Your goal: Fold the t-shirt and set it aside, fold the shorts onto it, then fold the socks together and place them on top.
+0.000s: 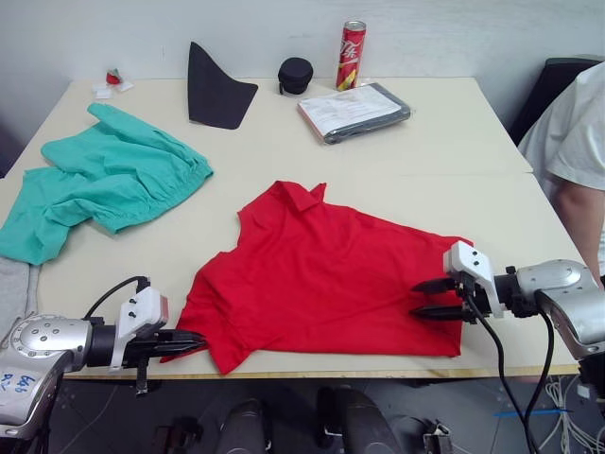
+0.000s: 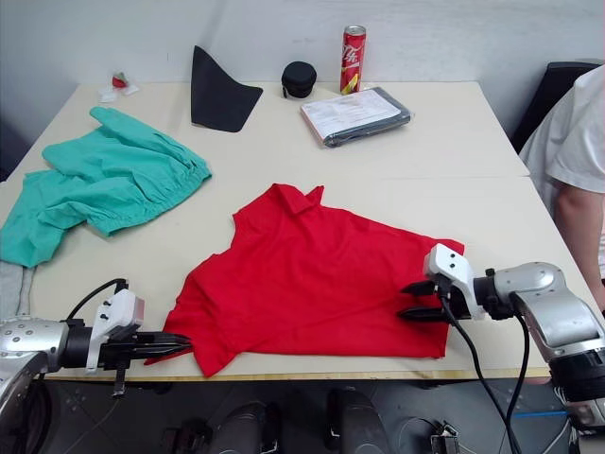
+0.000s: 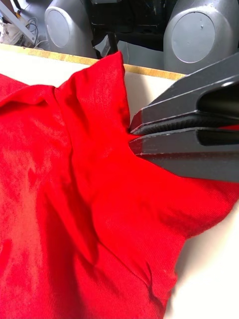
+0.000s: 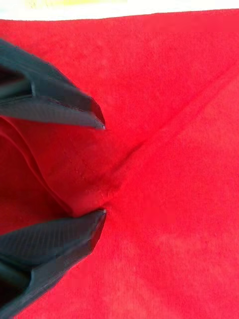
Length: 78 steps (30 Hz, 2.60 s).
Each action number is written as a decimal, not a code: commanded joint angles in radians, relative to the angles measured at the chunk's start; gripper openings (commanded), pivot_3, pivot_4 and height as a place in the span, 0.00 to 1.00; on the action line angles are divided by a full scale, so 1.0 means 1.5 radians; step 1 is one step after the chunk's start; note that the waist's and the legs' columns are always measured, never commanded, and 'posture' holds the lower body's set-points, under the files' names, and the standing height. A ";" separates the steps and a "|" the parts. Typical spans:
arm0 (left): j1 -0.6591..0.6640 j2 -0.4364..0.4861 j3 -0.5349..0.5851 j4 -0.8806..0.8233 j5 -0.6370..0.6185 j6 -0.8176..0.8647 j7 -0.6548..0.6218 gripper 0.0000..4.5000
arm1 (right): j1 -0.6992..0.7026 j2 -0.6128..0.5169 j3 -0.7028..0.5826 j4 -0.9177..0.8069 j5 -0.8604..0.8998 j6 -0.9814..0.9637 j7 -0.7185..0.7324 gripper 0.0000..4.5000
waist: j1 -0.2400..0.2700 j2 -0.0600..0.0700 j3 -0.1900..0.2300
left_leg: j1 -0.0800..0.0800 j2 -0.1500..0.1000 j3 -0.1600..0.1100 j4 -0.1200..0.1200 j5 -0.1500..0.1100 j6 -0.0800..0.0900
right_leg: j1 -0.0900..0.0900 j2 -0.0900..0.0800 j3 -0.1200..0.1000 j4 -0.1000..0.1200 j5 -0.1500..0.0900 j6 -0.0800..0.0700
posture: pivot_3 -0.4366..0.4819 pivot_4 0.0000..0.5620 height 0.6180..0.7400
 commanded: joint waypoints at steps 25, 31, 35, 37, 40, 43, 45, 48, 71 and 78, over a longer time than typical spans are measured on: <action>0.115 0.035 0.180 0.015 -0.061 0.040 -0.072 0.00 | 0.442 -0.063 -0.387 -0.363 0.136 0.069 0.060 0.00 | -0.001 -0.001 -0.001 | 0.001 0.000 -0.001 -0.001 -0.001 0.001 | 0.001 0.000 0.000 -0.001 0.000 0.000 | 0.48 0.27 1.00; 0.002 0.025 0.071 0.043 -0.047 0.048 -0.047 0.00 | 0.426 -0.130 -0.311 -0.360 0.107 0.093 0.056 0.00 | 0.009 -0.002 -0.001 | 0.001 -0.001 -0.001 0.000 -0.002 0.001 | 0.002 0.000 0.001 -0.002 0.000 0.000 | 0.48 0.27 1.00; -0.245 -0.018 -0.014 0.157 -0.015 0.039 -0.002 0.00 | 0.171 -0.110 -0.205 -0.253 0.097 0.078 0.023 0.00 | 0.017 -0.002 -0.001 | 0.000 -0.001 -0.002 0.001 0.000 0.002 | 0.001 0.001 0.001 -0.002 0.002 -0.002 | 0.48 0.27 1.00; -0.402 -0.053 -0.048 0.260 0.029 -0.003 0.035 0.00 | 0.006 -0.065 -0.152 -0.158 0.058 0.031 -0.006 0.00 | 0.018 -0.002 -0.001 | -0.001 -0.001 -0.001 0.001 0.003 0.005 | 0.001 0.001 0.001 -0.001 0.003 -0.001 | 0.48 0.27 1.00; -0.714 -0.120 -0.070 0.531 0.127 -0.153 0.165 0.00 | -0.322 0.049 -0.085 0.098 -0.073 -0.135 -0.120 0.00 | 0.016 -0.005 0.004 | -0.004 -0.001 -0.001 0.005 0.005 -0.001 | -0.002 0.002 -0.001 0.001 0.005 -0.002 | 0.48 0.27 1.00; -0.932 -0.135 -0.067 0.754 0.196 -0.305 0.307 0.00 | -0.545 0.112 -0.067 0.330 -0.162 -0.313 -0.230 0.00 | 0.007 -0.006 0.005 | -0.013 -0.001 0.000 0.006 0.009 -0.003 | -0.012 0.002 -0.001 0.004 0.007 -0.002 | 0.48 0.27 1.00; -1.069 -0.123 -0.057 0.868 0.221 -0.379 0.395 0.00 | -0.685 0.130 -0.063 0.482 -0.217 -0.427 -0.334 0.00 | -0.001 -0.006 0.005 | -0.015 -0.001 0.002 0.006 0.009 -0.003 | -0.015 0.001 -0.002 0.004 0.006 -0.002 | 0.48 0.27 1.00; -1.201 -0.092 -0.056 0.958 0.256 -0.466 0.472 0.00 | -0.826 0.139 -0.064 0.637 -0.256 -0.519 -0.424 0.00 | -0.007 -0.006 0.005 | -0.026 -0.002 0.007 0.003 0.008 -0.002 | -0.030 -0.001 -0.003 0.005 0.006 -0.002 | 0.48 0.27 1.00; -0.096 -0.030 0.140 0.048 0.048 -0.292 0.107 0.00 | -0.151 0.059 -0.125 0.311 -0.148 -0.608 -0.250 0.00 | -0.023 -0.006 0.006 | -0.013 0.001 0.012 0.009 0.006 -0.002 | -0.024 -0.004 0.000 0.021 0.003 -0.005 | 0.48 0.27 1.00; 0.102 -0.072 0.113 -0.082 0.084 -0.233 0.136 0.00 | 0.055 0.013 -0.148 0.262 -0.141 -0.650 -0.214 0.00 | 0.001 -0.001 0.004 | 0.003 0.000 0.007 0.008 -0.001 0.000 | -0.002 -0.001 -0.002 0.005 0.005 -0.004 | 0.48 0.27 1.00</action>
